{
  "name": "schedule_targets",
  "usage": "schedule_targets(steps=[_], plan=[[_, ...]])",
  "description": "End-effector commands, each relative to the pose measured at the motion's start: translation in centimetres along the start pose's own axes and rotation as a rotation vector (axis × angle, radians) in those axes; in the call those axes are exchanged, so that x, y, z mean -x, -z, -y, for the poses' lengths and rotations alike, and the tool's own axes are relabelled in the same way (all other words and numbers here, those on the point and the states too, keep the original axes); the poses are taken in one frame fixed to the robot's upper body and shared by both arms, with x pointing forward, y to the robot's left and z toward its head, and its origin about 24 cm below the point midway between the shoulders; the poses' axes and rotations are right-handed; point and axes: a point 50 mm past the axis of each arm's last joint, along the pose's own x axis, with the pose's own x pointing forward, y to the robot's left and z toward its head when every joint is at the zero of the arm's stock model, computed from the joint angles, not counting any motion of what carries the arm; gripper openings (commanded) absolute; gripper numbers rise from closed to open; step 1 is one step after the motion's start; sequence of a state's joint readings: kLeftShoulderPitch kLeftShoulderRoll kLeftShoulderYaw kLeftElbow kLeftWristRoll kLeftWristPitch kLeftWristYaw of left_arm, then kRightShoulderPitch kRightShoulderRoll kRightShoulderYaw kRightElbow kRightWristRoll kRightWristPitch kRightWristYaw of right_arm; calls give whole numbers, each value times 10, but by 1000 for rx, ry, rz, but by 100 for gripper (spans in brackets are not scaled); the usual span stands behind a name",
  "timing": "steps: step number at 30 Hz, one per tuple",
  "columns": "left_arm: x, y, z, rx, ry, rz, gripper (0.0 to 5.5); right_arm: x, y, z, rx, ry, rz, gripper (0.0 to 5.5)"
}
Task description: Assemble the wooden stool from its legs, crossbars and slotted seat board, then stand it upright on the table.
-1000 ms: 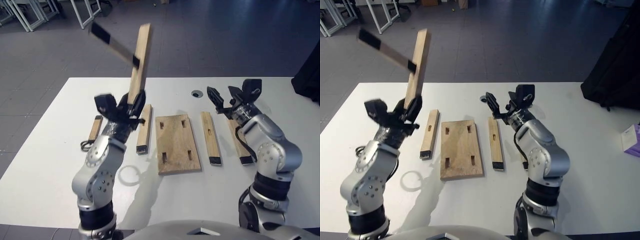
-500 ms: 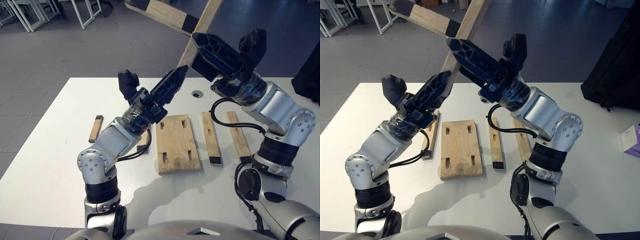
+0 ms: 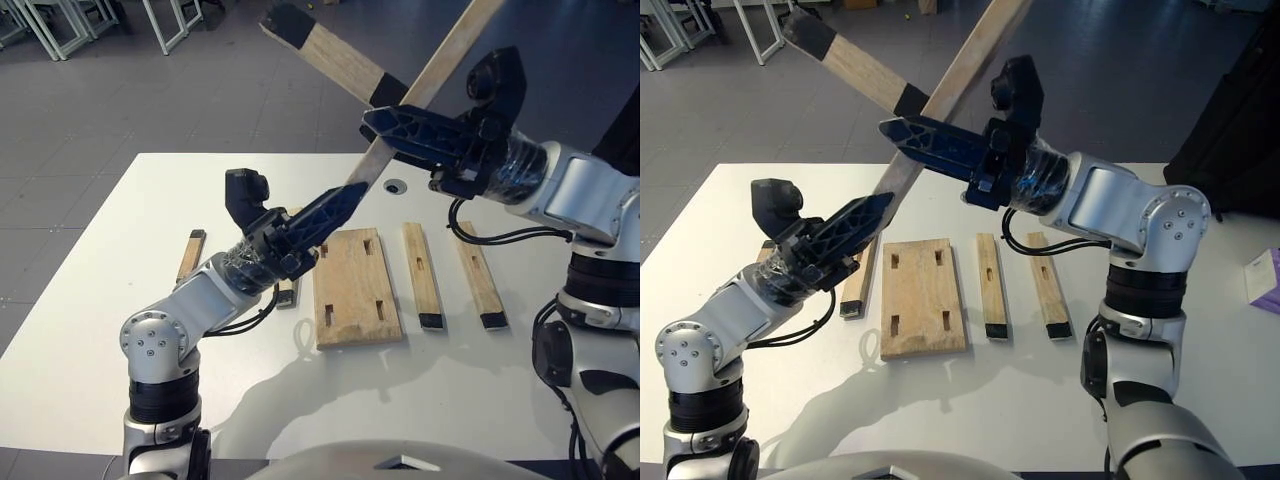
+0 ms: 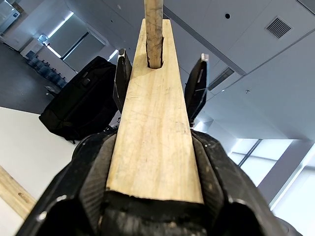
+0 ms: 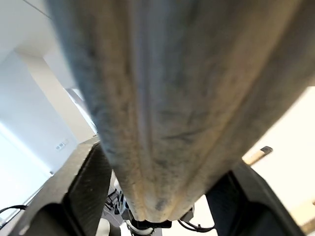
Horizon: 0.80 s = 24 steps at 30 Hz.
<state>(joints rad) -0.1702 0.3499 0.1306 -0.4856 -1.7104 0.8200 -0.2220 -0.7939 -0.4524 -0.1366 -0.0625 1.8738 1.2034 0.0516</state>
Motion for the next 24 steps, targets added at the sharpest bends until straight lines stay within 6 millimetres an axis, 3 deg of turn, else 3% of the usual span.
schedule_targets(steps=[1,6,7,10,15,17,18,20,22,24], plan=[[18,2,-23,-53,-228,-16,205,-6,-13,-28,62,-162,-31,218],[18,2,-24,-83,-233,-15,205,-6,-18,-28,78,-130,-21,207],[17,0,-22,-71,-217,-4,245,-5,-19,-28,86,-126,-18,206],[15,-12,-9,-60,-131,38,287,-3,-20,-26,95,-103,-13,201],[48,-48,15,-99,-66,82,367,17,-23,-15,136,33,25,201],[57,-53,10,-233,-225,-2,403,24,-26,-15,159,67,43,201],[57,-51,2,-344,-355,-83,410,26,-28,-15,173,86,47,201],[49,-25,-26,-638,-599,-394,422,31,-31,-13,204,138,62,201],[44,8,-50,-895,-698,-644,422,35,-37,-6,226,213,106,201],[44,33,-60,-1001,-705,-758,422,35,-43,5,234,304,148,201]])
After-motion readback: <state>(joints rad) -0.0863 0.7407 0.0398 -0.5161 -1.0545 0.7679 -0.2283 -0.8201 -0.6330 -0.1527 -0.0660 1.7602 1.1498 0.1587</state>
